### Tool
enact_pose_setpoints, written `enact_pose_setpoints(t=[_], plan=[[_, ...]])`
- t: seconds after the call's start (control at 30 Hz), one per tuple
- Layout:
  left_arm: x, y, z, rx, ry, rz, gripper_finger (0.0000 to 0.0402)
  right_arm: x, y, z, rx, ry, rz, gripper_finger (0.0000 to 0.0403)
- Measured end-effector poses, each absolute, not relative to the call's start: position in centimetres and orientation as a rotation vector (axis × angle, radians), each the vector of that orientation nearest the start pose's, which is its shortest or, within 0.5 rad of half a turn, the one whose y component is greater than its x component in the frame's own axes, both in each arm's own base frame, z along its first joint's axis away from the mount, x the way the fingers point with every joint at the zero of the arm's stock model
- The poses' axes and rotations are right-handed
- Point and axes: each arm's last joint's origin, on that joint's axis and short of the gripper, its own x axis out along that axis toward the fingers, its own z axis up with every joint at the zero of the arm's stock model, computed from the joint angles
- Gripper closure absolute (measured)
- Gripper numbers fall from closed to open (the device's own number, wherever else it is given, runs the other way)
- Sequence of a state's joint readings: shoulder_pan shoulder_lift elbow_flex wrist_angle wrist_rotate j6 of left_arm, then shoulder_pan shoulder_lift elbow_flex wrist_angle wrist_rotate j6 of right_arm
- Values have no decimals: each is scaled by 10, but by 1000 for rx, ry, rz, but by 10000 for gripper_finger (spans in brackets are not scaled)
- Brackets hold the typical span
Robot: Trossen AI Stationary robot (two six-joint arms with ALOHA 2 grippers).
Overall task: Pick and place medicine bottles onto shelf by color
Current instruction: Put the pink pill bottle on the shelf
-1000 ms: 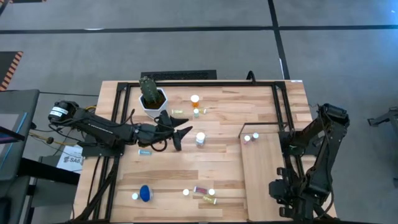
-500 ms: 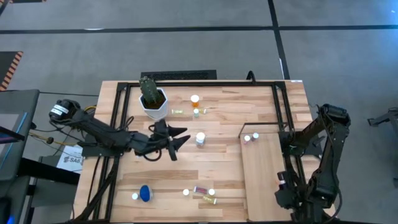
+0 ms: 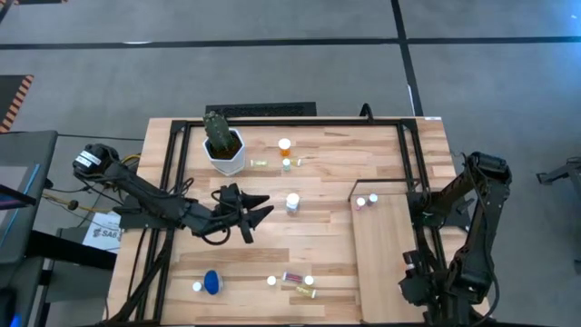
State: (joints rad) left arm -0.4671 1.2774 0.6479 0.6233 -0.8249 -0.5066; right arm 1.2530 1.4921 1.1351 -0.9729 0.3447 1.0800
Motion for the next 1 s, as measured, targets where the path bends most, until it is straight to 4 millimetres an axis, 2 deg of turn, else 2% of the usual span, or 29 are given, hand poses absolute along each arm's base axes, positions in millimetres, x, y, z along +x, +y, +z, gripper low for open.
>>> enact_pose_setpoints(t=[0.17,0.33,0.5,0.6,0.73,1.0], plan=[[244,-102,260,-494,-89,377,219,94,255,245,265,1175,-50,270],[244,-101,259,-490,-91,392,219,92,246,243,594,1159,-394,270],[244,-101,257,-473,-72,397,219,83,240,242,802,1099,-632,270],[244,-101,254,-451,-47,403,219,82,241,242,848,1118,-665,271],[244,-101,251,-422,-13,411,219,92,240,238,863,1150,-730,272],[244,-101,249,-389,2,415,219,97,240,232,830,1174,-771,271]])
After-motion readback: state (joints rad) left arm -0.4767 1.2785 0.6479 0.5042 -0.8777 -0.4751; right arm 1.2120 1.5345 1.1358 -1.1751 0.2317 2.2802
